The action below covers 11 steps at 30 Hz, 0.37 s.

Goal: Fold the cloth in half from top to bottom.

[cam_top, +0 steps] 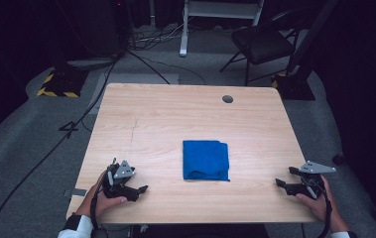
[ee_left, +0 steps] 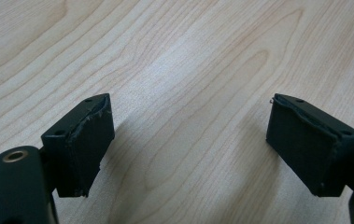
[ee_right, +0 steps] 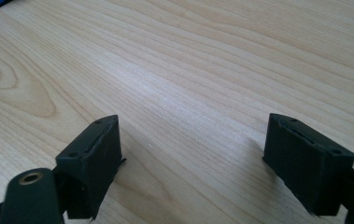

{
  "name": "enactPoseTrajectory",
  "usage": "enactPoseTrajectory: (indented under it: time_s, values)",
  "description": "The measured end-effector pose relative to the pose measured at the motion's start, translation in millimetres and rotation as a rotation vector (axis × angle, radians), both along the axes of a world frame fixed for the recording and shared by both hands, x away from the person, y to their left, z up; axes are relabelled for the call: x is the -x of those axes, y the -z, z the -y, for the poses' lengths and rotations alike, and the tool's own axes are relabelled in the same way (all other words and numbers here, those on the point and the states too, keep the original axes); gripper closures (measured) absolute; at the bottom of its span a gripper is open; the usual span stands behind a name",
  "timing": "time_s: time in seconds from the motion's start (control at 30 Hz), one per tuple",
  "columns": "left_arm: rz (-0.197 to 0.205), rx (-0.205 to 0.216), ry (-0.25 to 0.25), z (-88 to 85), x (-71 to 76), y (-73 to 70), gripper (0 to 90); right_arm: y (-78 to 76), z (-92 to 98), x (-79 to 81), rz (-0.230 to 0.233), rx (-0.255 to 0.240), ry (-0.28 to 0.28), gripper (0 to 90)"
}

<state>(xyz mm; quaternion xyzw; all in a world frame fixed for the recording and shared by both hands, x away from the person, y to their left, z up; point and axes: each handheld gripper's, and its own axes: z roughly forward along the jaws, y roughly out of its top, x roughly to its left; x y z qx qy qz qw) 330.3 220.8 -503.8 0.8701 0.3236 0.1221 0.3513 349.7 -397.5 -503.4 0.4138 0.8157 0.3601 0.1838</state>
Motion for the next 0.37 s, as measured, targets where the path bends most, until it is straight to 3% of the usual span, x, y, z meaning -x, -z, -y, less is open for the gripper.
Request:
enactPoseTrajectory:
  time_s: [0.37]
  values:
    - [-0.002, -0.001, -0.011, 0.1, -1.1, 0.0, 15.3, 0.0, -0.1, -0.3, -0.001, 0.000, 0.000, 18.9]
